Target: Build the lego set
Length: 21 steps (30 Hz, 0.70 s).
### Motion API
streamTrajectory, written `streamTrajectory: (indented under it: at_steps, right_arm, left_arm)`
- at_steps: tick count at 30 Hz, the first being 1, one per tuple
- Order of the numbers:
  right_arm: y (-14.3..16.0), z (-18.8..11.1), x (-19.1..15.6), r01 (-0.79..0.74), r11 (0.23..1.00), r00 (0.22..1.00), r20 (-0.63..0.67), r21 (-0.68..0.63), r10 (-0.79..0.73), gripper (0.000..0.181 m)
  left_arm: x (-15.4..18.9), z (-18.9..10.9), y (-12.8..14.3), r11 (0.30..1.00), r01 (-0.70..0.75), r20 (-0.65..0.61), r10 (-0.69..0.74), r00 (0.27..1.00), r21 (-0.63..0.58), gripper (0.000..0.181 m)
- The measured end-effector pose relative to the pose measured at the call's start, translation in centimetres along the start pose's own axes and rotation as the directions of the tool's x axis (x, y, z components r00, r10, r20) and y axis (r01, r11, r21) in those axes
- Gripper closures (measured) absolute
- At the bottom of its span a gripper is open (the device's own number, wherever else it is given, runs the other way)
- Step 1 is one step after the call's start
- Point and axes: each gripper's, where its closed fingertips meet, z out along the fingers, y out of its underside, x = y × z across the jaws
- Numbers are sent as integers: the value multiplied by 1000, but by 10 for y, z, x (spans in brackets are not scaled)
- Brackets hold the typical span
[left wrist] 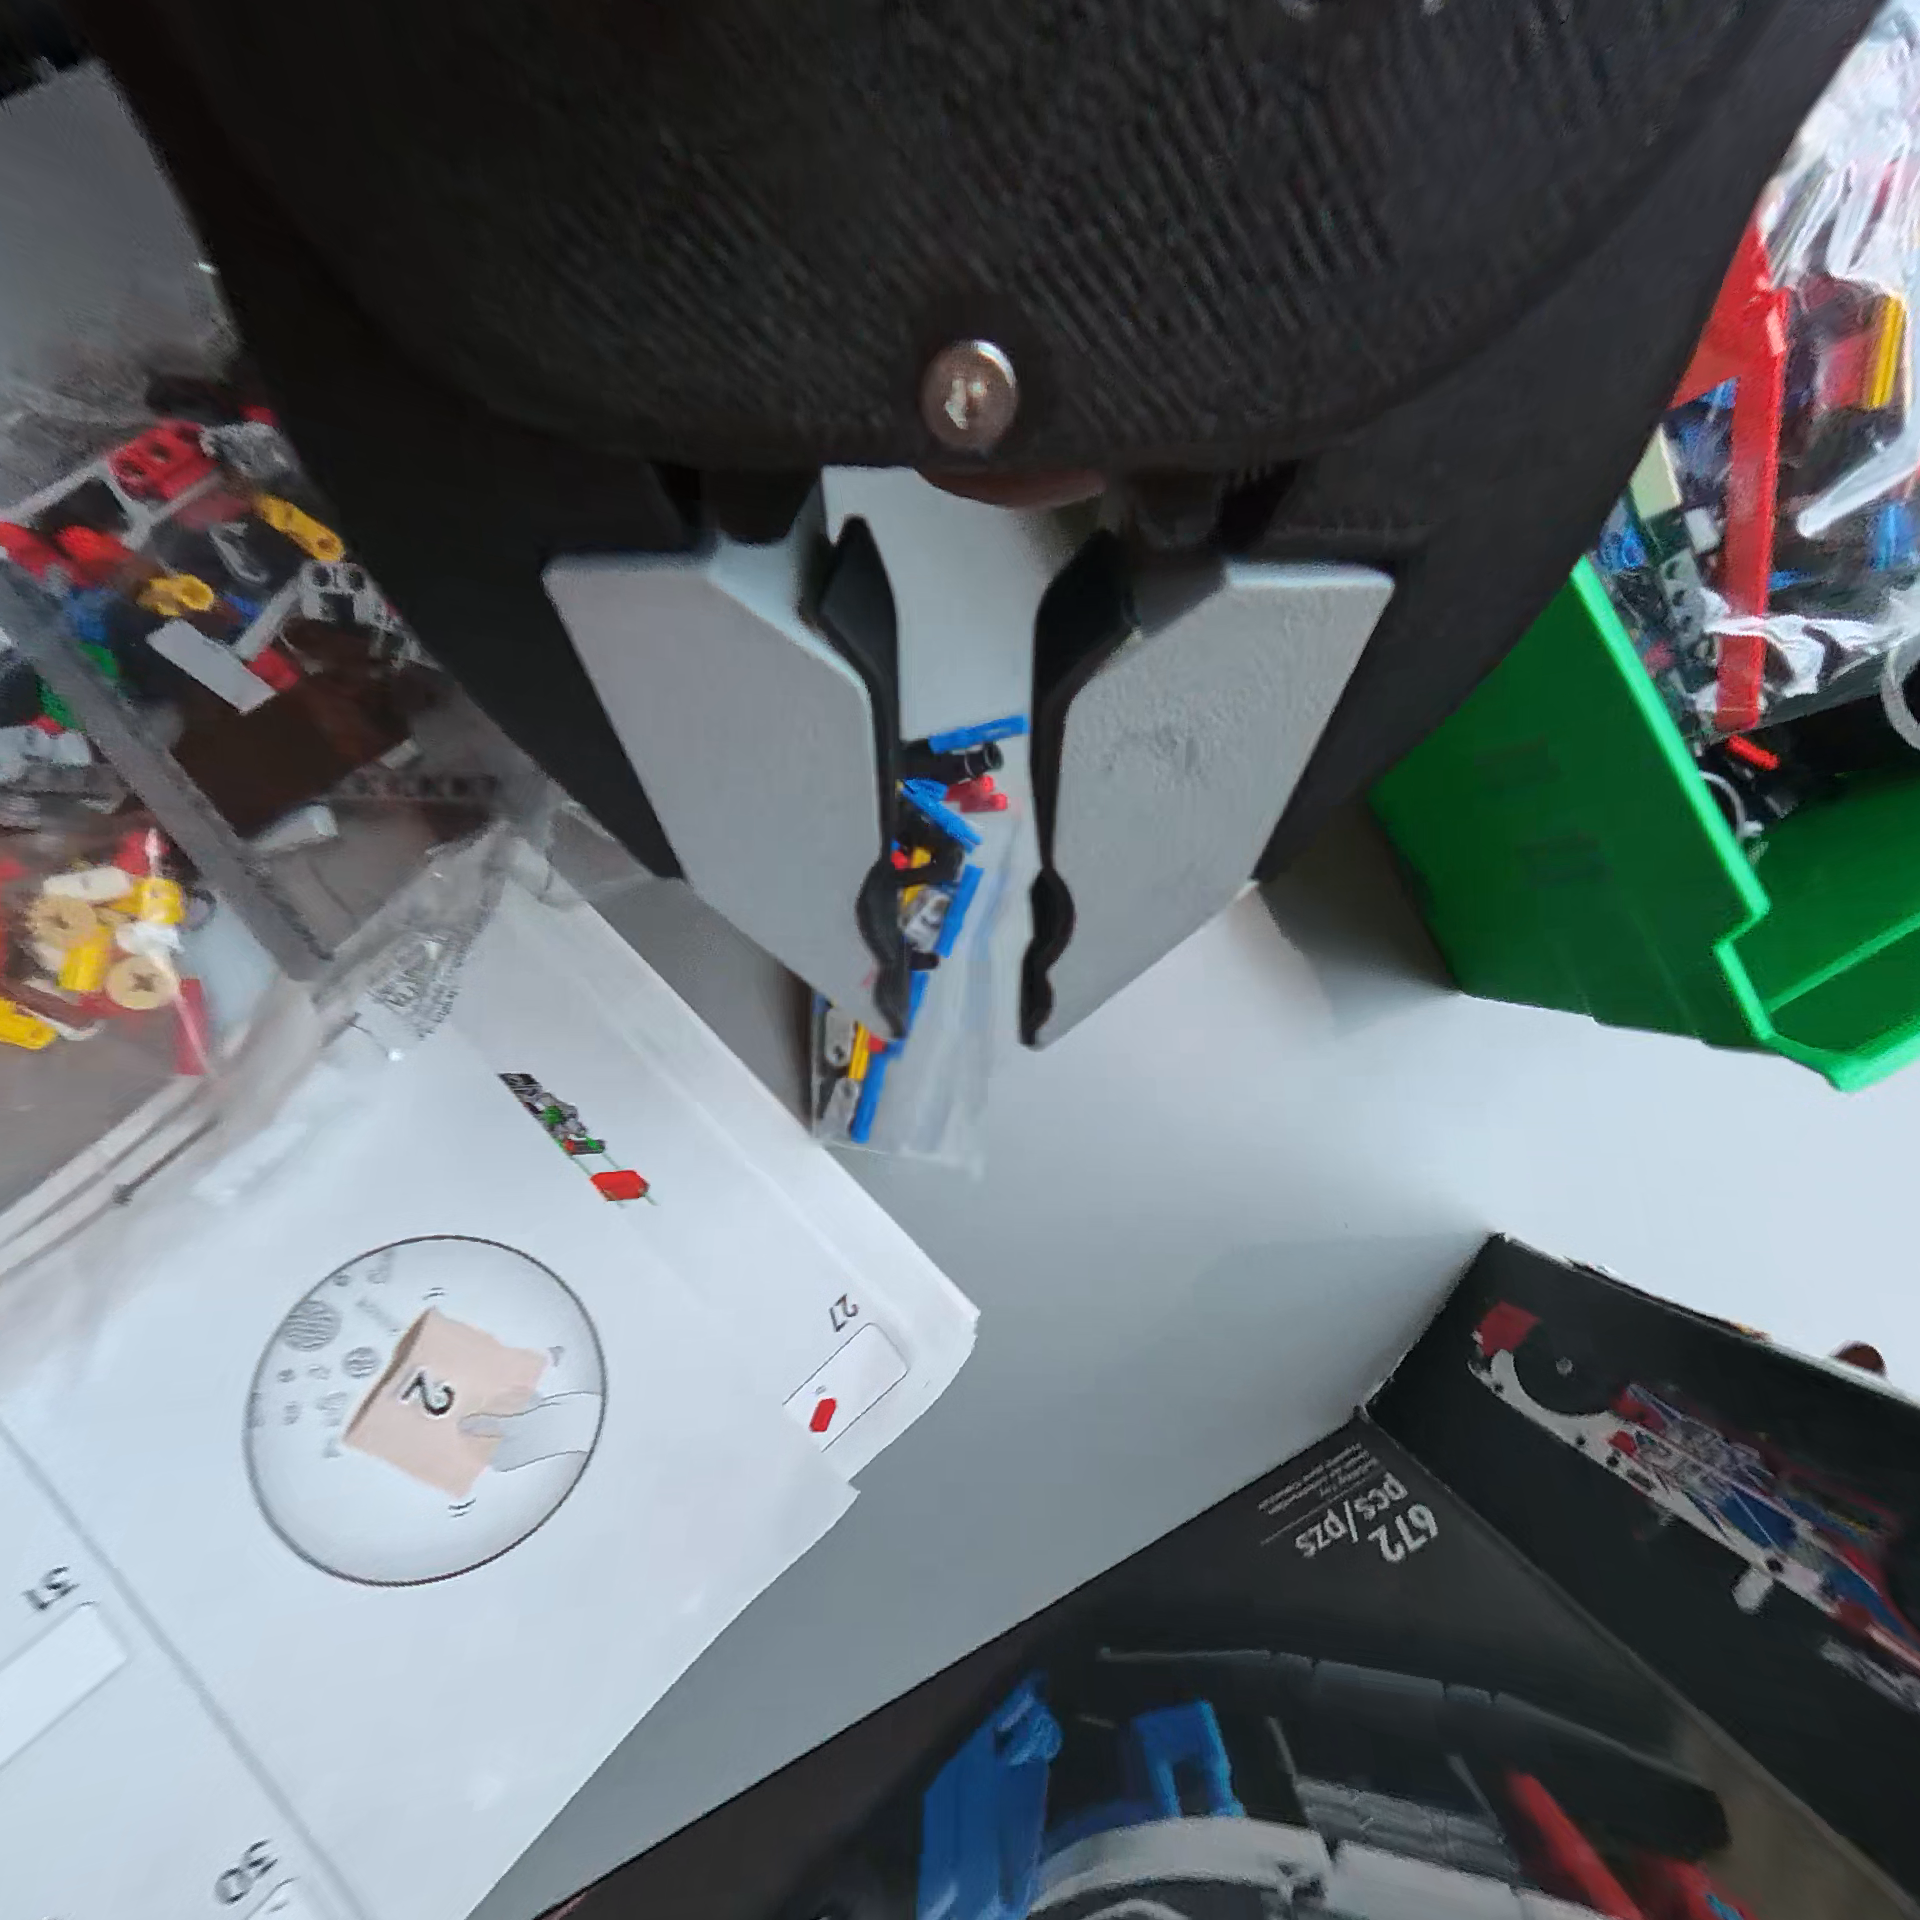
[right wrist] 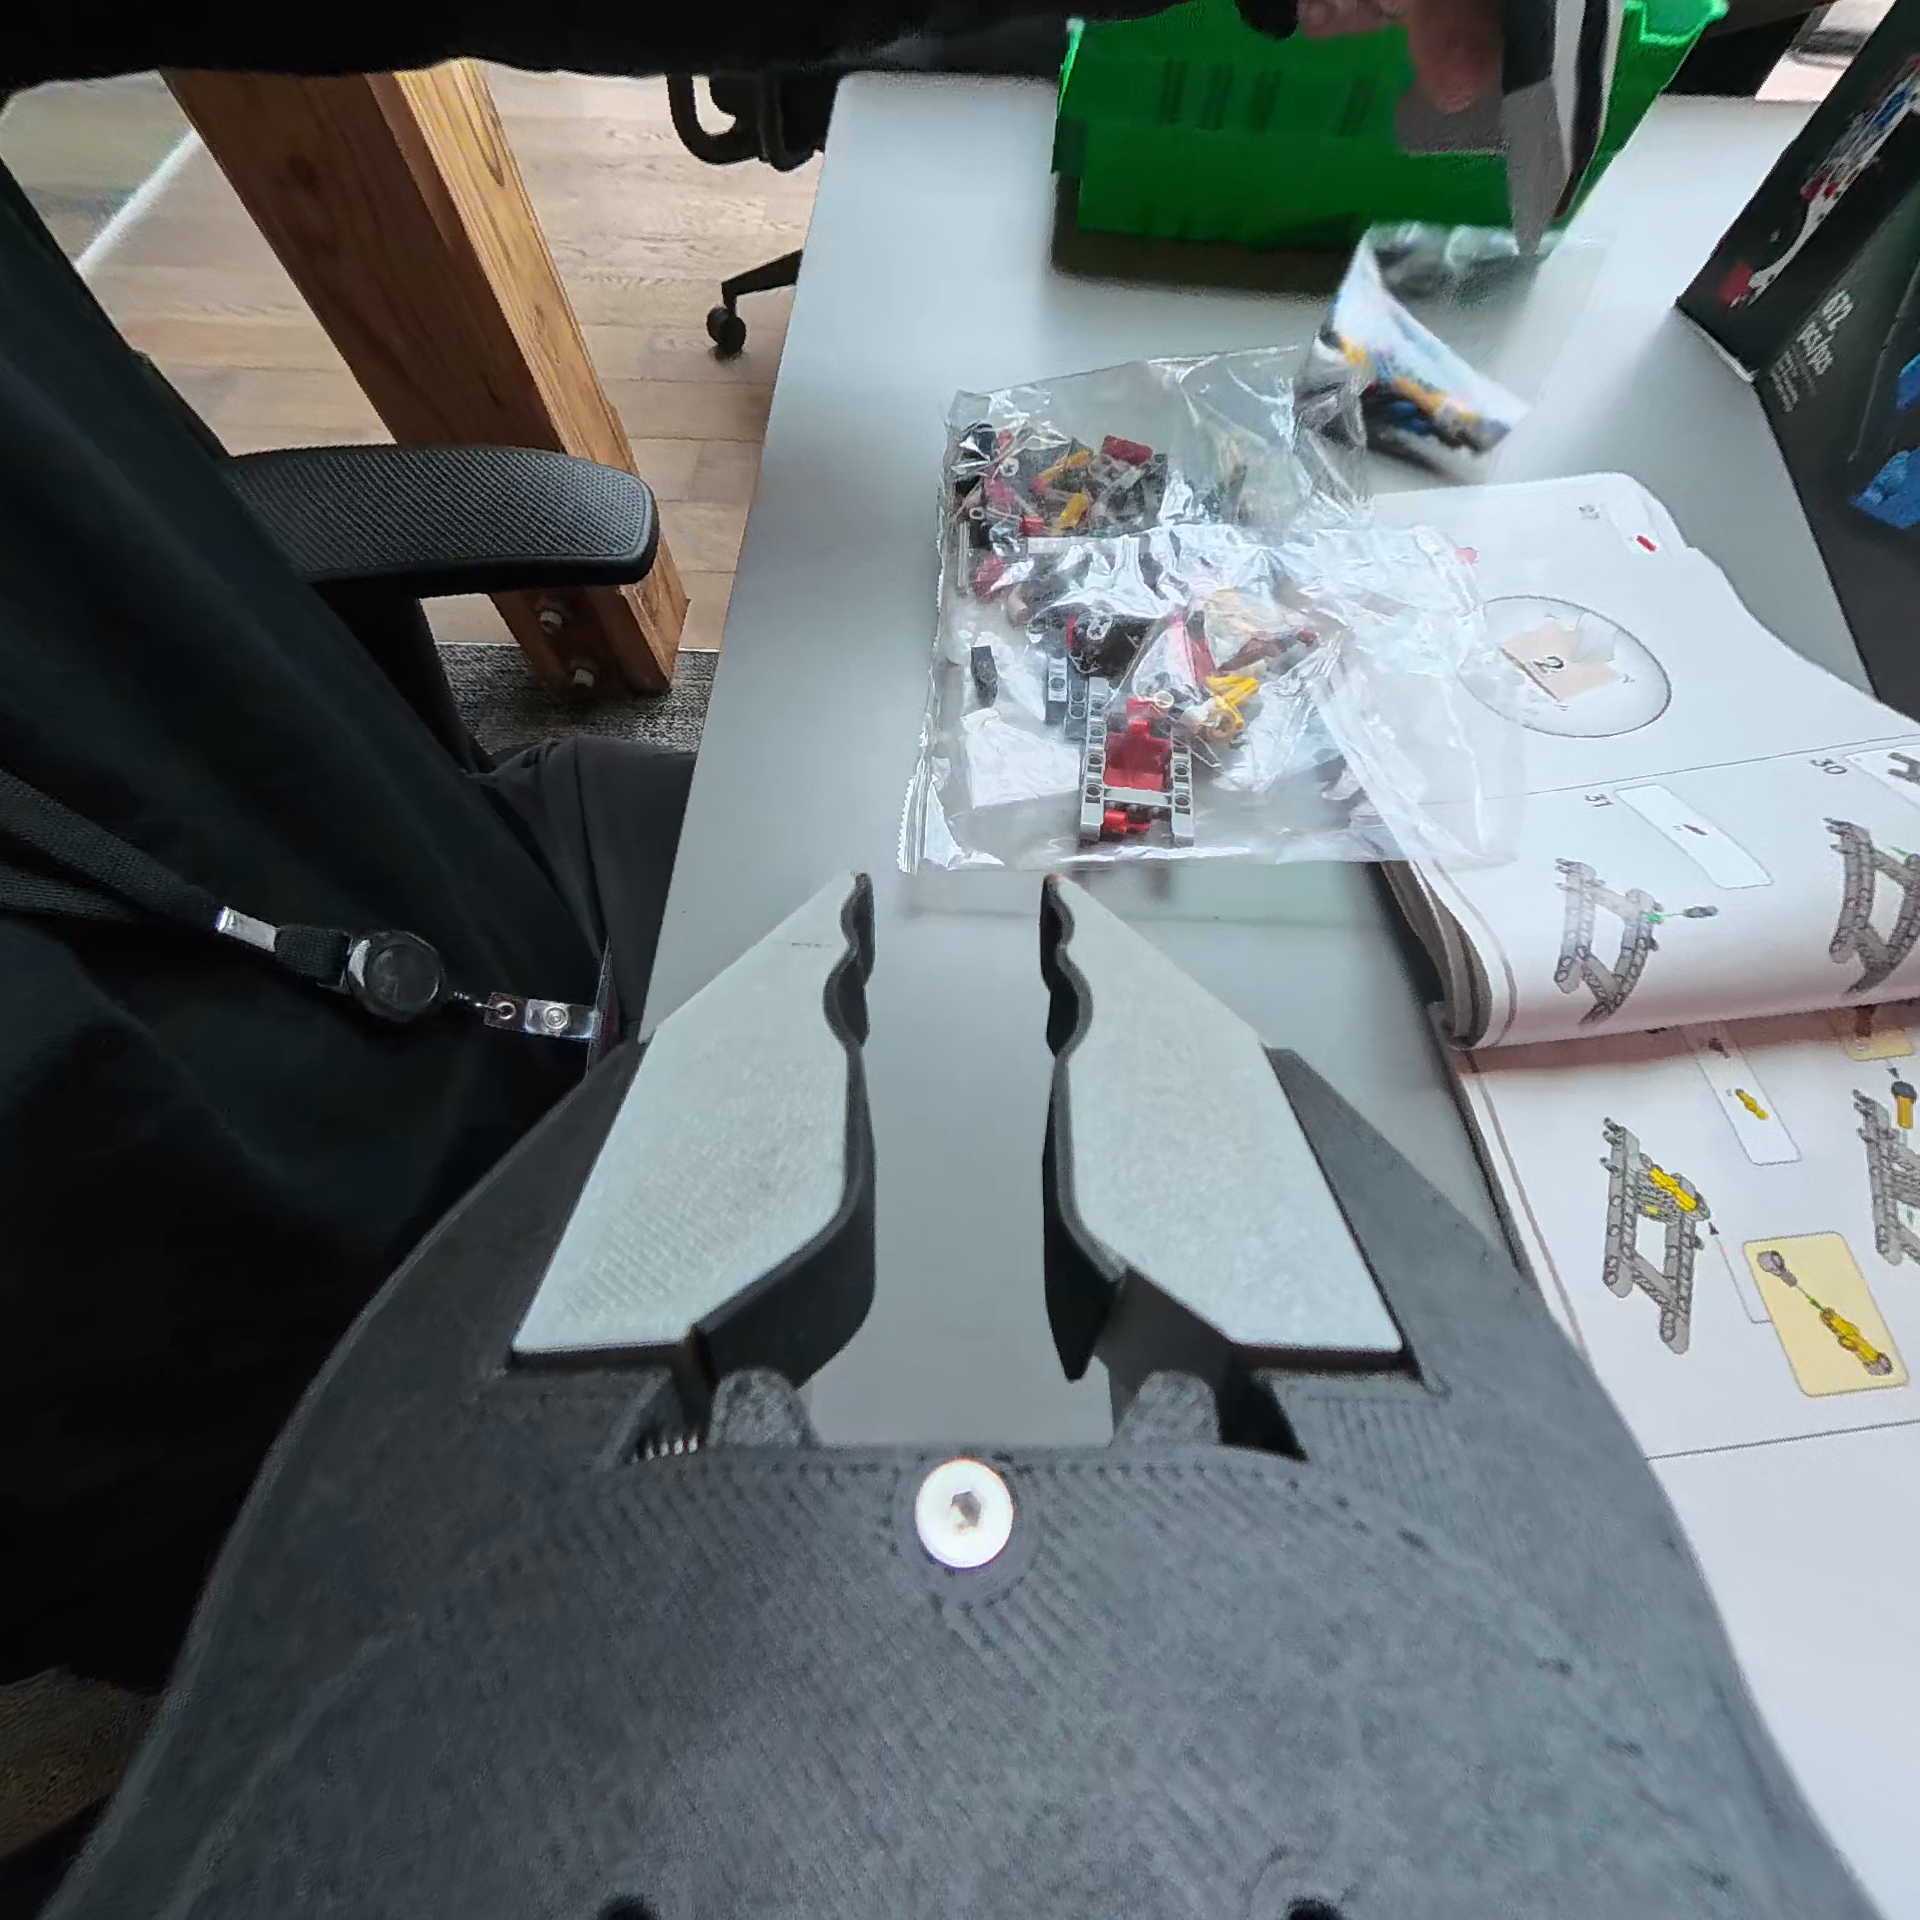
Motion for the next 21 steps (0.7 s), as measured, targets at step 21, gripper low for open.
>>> streamTrajectory:
  at_steps: [21]
  right_arm:
    - [-32, 106, 72, -186, 980, 981, -67, -73, 181, 115]
  left_arm:
    - [163, -33, 134, 927, 375, -628, -297, 719, -8, 152]
